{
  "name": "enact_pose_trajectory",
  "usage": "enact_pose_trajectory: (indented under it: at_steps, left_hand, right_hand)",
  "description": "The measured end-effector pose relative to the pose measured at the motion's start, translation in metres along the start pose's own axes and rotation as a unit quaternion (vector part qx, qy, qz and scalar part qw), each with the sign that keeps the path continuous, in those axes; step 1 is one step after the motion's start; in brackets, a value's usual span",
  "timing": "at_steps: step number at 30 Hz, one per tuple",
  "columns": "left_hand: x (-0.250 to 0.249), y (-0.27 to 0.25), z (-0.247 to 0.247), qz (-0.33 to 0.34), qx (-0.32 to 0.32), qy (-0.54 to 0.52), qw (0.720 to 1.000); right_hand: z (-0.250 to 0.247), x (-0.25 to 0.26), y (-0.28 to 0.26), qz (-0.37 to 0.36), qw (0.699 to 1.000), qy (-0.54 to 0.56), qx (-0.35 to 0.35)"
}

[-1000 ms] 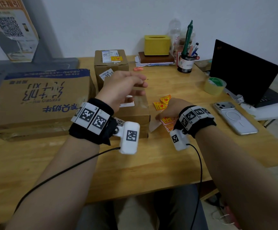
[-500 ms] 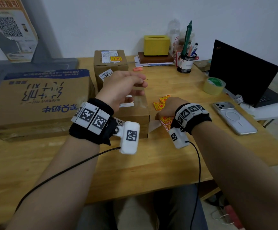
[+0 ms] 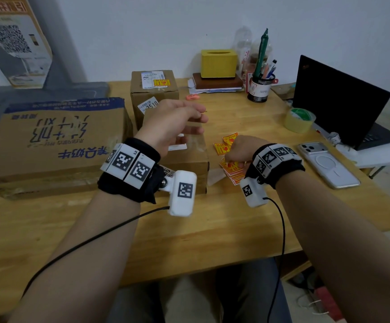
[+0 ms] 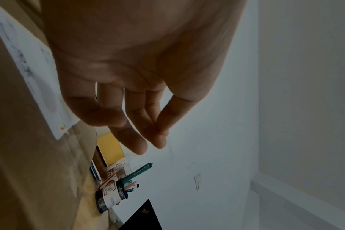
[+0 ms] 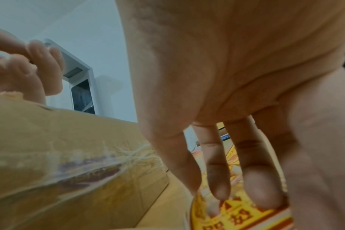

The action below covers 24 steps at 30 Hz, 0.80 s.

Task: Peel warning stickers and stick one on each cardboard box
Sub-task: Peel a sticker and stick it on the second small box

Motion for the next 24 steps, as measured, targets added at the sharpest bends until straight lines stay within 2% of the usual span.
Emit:
enact_pose_trajectory:
  at_steps: [5, 8, 10, 12, 14, 17, 21, 24]
  left_hand:
    - [0.001, -0.001, 0.002, -0.008, 0.006, -0.001, 1.000]
    - [0.003, -0.002, -0.001, -0.012, 0.004, 0.003, 1.000]
    - [0.005, -0.003, -0.004, -0.017, 0.000, 0.000, 1.000]
    - [0.006, -0.003, -0.007, -0.020, -0.006, -0.001, 1.000]
    - [0.008, -0.005, -0.012, -0.020, -0.010, 0.001, 1.000]
    - [0.011, -0.007, -0.021, -0.022, -0.016, -0.008, 1.000]
    - [0.017, -0.007, -0.037, -0.029, -0.055, -0.045, 0.997]
    - [0.022, -0.007, -0.046, -0.018, -0.073, -0.065, 0.995]
  right_hand:
    - [-0.001, -0.003, -0.010, -0.001, 0.996, 0.082, -0.017]
    - [-0.010, -0.007, -0.019, 0.002, 0.987, 0.135, -0.084]
    - [-0.020, -0.006, -0.029, -0.015, 0.969, 0.202, -0.144]
    - [-0.030, 0.003, -0.044, -0.072, 0.935, 0.284, -0.201]
    - [-0.036, 0.016, -0.059, -0.159, 0.893, 0.347, -0.237]
    - [-0.032, 0.035, -0.077, -0.276, 0.849, 0.383, -0.240]
    - [-0.022, 0.053, -0.076, -0.345, 0.817, 0.398, -0.234]
    - [-0.017, 0.063, -0.070, -0.370, 0.816, 0.386, -0.222]
Point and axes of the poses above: each hand's wrist, its own y-axis towards the middle knuckle, its own z-axis out of the palm, x = y × z, the point moved 1 cm from there along y, towards the middle knuckle, and after that the axes turned 9 degrees about x, right-handed, at the moved point
